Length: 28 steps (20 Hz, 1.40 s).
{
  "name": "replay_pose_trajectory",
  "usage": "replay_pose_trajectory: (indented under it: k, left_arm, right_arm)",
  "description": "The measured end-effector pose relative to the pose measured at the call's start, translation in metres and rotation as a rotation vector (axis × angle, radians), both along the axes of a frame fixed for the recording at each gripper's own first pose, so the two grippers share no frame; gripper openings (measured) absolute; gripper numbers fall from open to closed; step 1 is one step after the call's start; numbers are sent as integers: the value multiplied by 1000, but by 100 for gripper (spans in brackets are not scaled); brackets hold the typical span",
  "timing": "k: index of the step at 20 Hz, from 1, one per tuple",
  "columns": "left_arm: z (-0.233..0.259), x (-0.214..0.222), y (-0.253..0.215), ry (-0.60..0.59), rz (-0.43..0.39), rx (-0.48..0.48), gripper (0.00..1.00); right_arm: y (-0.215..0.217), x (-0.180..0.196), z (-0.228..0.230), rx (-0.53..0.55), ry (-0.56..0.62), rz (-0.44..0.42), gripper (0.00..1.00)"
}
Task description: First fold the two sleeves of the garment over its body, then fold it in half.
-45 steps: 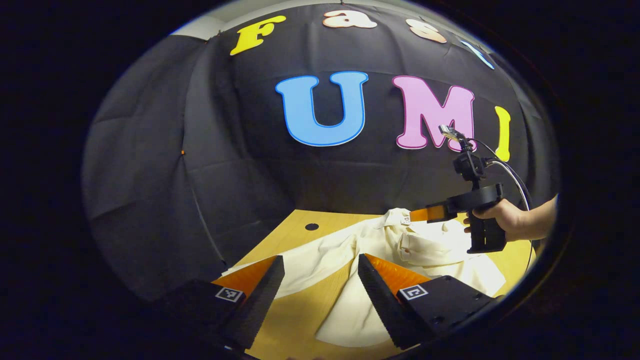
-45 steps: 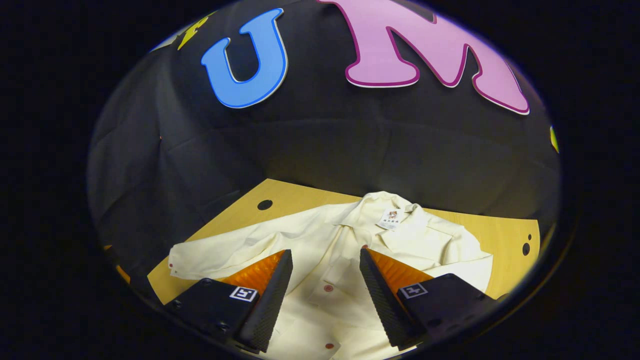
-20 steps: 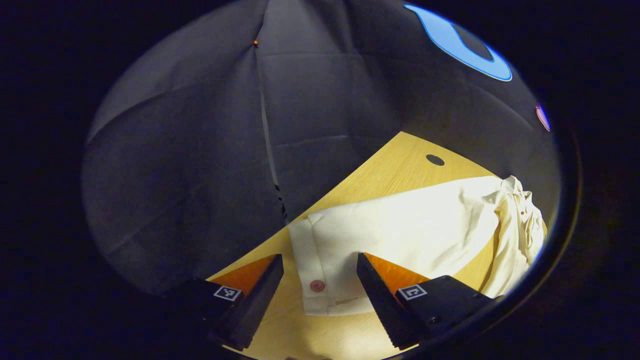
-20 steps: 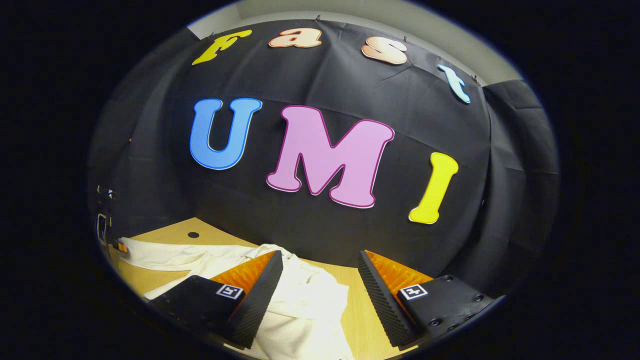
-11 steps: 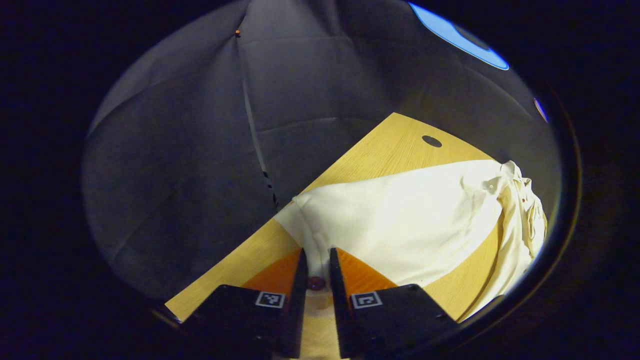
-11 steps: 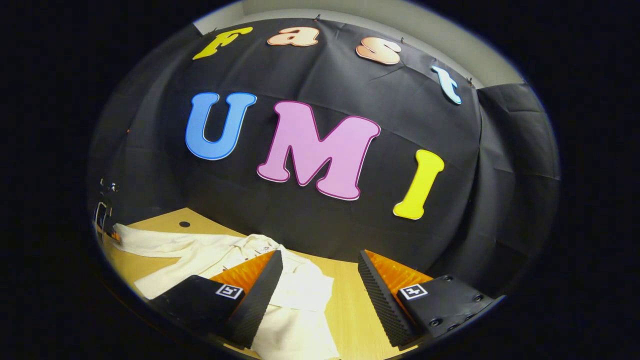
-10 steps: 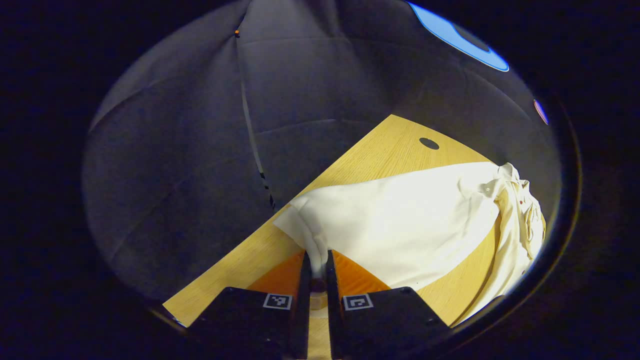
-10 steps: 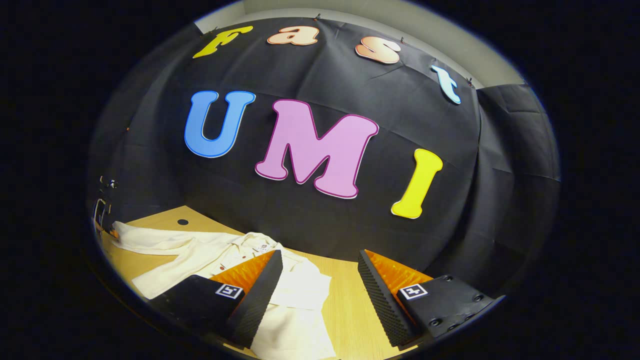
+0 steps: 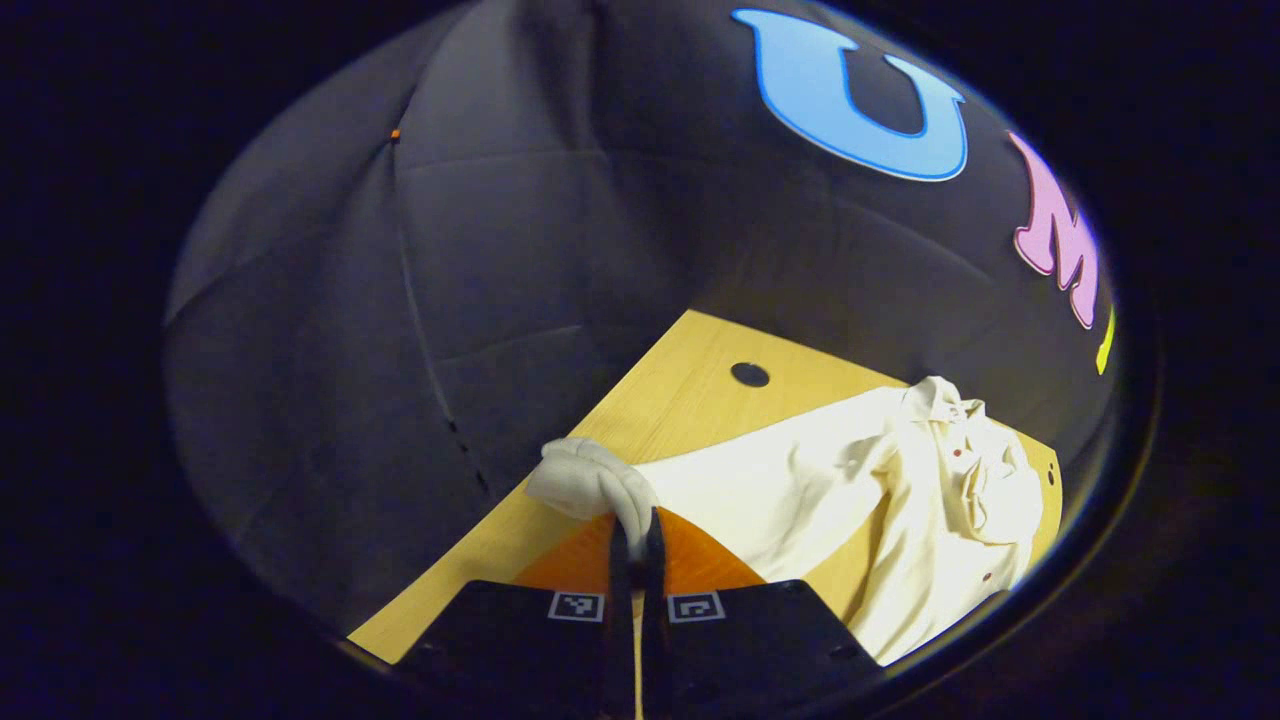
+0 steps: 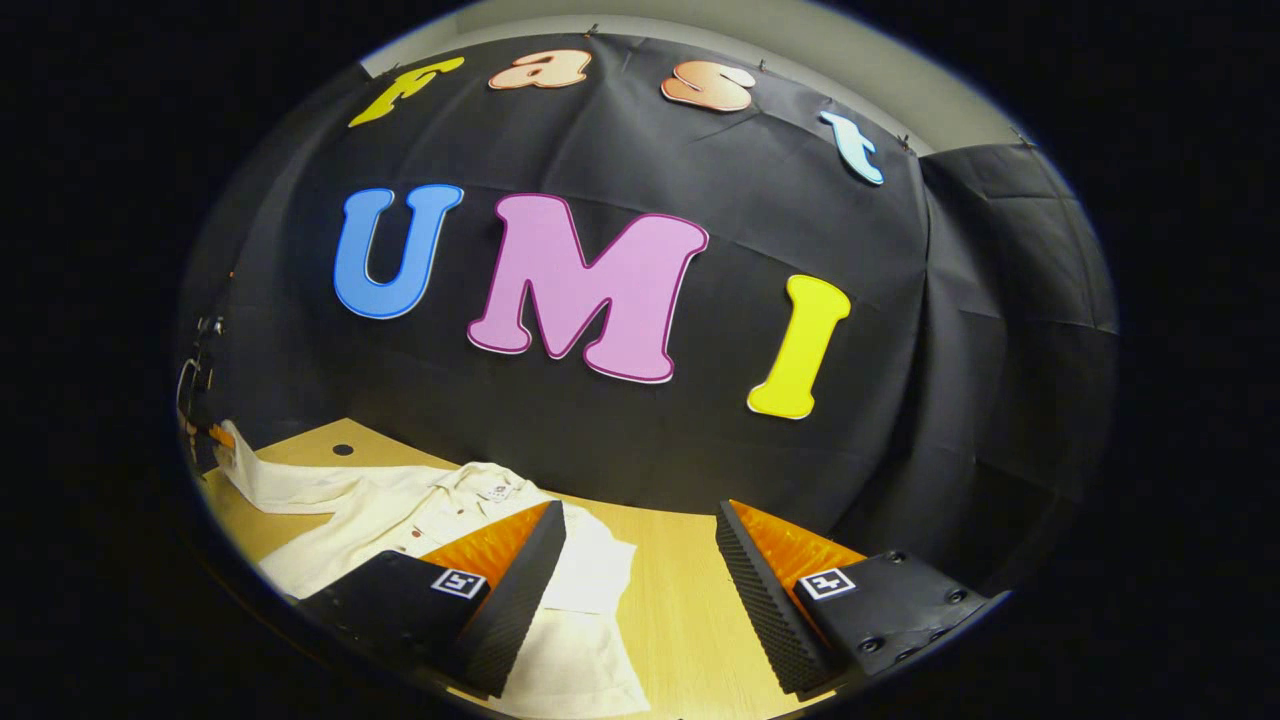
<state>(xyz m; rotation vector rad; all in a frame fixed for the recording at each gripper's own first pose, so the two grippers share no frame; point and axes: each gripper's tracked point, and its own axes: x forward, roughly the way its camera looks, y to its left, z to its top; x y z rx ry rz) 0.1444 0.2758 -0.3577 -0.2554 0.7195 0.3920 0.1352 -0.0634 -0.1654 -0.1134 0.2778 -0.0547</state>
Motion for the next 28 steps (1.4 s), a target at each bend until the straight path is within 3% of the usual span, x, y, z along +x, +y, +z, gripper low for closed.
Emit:
replay_pose_trajectory:
  k: [2,4,10,15,19,21,23,24,26,28]
  left_arm:
    - [25,29,-34,-53,-49,0,12]
    - [51,58,-74,-109,-117,23,9]
    - [108,133,-245,-216,-387,-68,8]
    - [117,166,-408,-240,-618,-169,8]
    - [106,172,-510,-221,-750,-205,11]
    - [91,174,-547,-198,-785,-238,18]
    - [79,172,-577,-192,-804,-289,38]
    - [76,172,-582,-195,-797,-290,67]
    - [72,171,-583,-198,-792,-291,100]
    - [73,164,-567,-215,-781,-277,96]
  right_arm:
    - [-9,-1,0,16,1,-21,97]
    - [-15,-2,0,54,-8,-35,97]
    - [-46,-11,-13,-3,14,-50,97]
    - [-67,-15,-38,29,52,-72,96]
    - [-100,-23,-54,21,87,-100,97]
    - [-114,-22,-61,20,97,-115,97]
    - [-125,-22,-72,22,117,-131,97]
    - [-129,-22,-76,23,126,-135,97]
    - [-133,-22,-87,30,150,-141,97]
    - [-129,-26,-101,47,182,-141,97]
